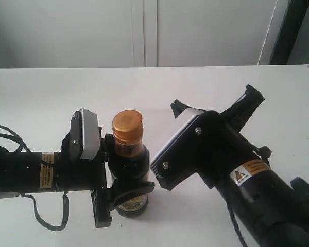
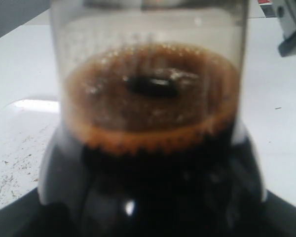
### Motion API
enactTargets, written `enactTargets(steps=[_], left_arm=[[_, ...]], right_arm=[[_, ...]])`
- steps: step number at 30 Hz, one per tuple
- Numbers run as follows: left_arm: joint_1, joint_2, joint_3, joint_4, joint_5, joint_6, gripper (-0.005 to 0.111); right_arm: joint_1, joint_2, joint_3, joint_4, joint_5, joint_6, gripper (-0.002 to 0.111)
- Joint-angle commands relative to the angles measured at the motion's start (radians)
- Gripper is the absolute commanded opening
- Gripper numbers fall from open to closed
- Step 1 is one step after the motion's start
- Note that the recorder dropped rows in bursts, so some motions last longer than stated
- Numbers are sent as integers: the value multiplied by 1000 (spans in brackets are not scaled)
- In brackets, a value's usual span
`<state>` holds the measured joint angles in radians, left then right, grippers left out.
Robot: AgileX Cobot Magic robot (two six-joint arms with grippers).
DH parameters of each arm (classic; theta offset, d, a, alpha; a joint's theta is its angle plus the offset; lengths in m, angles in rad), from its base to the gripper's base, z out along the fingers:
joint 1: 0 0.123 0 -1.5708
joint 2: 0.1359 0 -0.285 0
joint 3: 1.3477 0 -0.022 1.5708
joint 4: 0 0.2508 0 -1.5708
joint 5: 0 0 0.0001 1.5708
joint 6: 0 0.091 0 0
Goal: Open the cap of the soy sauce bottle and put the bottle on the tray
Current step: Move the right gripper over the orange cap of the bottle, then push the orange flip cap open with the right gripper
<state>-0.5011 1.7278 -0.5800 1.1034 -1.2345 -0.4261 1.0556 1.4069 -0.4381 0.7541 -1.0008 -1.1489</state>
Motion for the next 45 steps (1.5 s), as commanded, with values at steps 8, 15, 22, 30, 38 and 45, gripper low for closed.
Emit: enactTargets(steps=[8,15,22,30,38,45], left_arm=[[-2,-3,-1,13,13,8,0],[-2,-3,-1,13,13,8,0],[-2,-3,-1,13,13,8,0],[-2,-3,-1,13,13,8,0],[-2,-3,-1,13,13,8,0],[-2,-3,-1,13,13,8,0]], right_arm=[[133,27,-34,133,-83,-213,0],[172,131,-134,213,-107,-313,0],[174,170,-172,230,-103,-323,0],[207,170,-207,245,-102,-323,0],[234,170,-253,251,-100,-341,0],[240,158,-258,266,-102,-367,0]])
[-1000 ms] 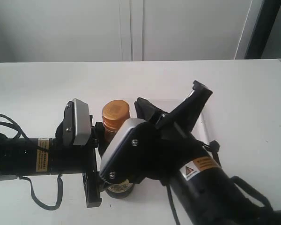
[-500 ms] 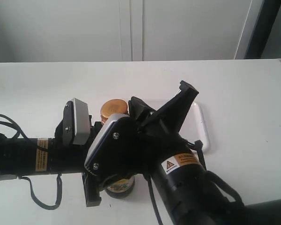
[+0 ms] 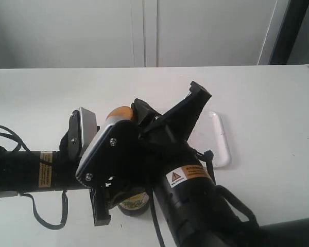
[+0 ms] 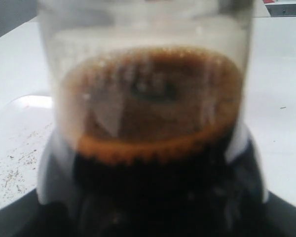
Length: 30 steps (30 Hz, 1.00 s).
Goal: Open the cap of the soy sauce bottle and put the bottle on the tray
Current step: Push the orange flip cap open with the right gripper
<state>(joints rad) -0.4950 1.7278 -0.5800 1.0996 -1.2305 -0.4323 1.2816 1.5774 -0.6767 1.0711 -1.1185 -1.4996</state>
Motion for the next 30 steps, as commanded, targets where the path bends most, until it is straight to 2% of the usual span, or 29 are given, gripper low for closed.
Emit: enactTargets(steps=[1,7,13,24,28,30], left_arm=[[-8,-3,-1,15,9,14,0],[-8,-3,-1,10,9,18,0],[-8,-3,-1,10,9,18,0],[-8,-3,-1,10,9,18,0],[-8,-3,-1,10,9,18,0],[-8,-3,-1,10,9,18,0]], right_arm=[[14,-15,-23,-48,15,-22,0],[14,-44,-86,-50,24,-50,0],[14,-49,-174,-54,195,-41,0],[6,-97,-196,36,167,-12,0],[-36,-153,-196,53,250,24,0],[-87,-205,-196,60,378,44,0]])
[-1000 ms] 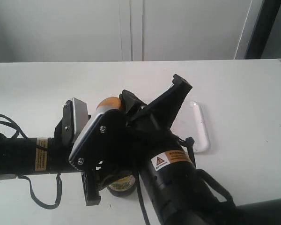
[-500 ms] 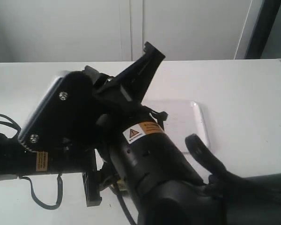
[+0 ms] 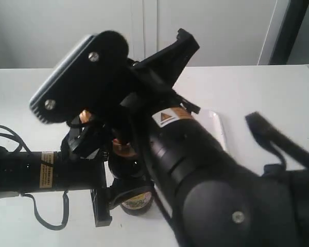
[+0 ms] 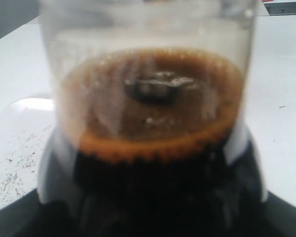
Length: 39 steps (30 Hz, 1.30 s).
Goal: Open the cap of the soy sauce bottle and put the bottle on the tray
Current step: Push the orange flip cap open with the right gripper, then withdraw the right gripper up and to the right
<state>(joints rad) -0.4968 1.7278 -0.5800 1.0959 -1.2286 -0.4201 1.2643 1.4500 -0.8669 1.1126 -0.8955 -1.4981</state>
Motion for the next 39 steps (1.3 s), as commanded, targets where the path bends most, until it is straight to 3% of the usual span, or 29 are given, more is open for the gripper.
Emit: enactTargets(steps=[1,10,15,22,27,29,39], left_arm=[[-6,-3,-1,14,8,5,0],[-6,-3,-1,14,8,5,0],[-6,-3,-1,14,8,5,0],[-6,-3,-1,12,8,5,0],[-6,-3,-1,6,15,5,0],[-6,-3,-1,6,18,3,0],[-6,-3,-1,0,26,-10,0]], right_arm=[[-89,-93,-6,23,198,47,0],[-412,-227,-6,58,721,64,0],[-622,-227,-8,3,1131,62,0],[-797,-227,-10,-163,1409,97,0],[-857,-208,-10,-447,1479,344,0],[-869,-185,-28,-679,1491,587,0],[-871,-131,-148,-1103,1719,1081,0]])
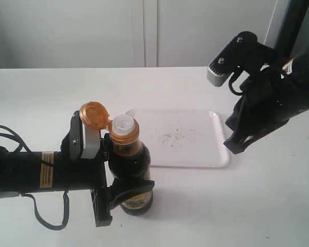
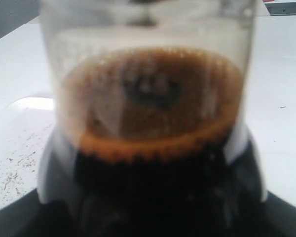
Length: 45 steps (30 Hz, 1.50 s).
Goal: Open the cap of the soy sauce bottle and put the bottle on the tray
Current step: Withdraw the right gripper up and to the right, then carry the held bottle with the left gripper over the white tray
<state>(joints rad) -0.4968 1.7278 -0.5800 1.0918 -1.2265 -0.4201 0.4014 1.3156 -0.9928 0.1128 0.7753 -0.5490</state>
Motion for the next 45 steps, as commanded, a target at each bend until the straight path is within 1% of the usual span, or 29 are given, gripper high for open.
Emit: enactTargets(steps=[1,6,9,12,18,32,39,45], left_arm=[[-6,-3,-1,-1,24,-12,0],[-6,-3,-1,-9,24,-25,0],[-6,-3,-1,-14,24,-32,0],[-6,-3,-1,-14,24,-32,0],[-6,-6,-1,-50,20,-50,0],[-6,-11,-3,-131,5,-51,0],[-6,-96,-3,-146,5,-58,0],[-6,-122,-23,-221,5,-52,0]], right_arm=[[-14,3,-30,-118,56,164,0],[-86,3,-43,-138,73,236,0],[-142,3,-43,-138,37,284,0],[-173,3,-43,-138,15,327,0],[-177,3,-41,-99,-3,336,0],[-177,3,-41,-99,-32,336,0],[-177,3,-41,-99,-45,336,0],[-177,3,-41,-99,-47,336,0]])
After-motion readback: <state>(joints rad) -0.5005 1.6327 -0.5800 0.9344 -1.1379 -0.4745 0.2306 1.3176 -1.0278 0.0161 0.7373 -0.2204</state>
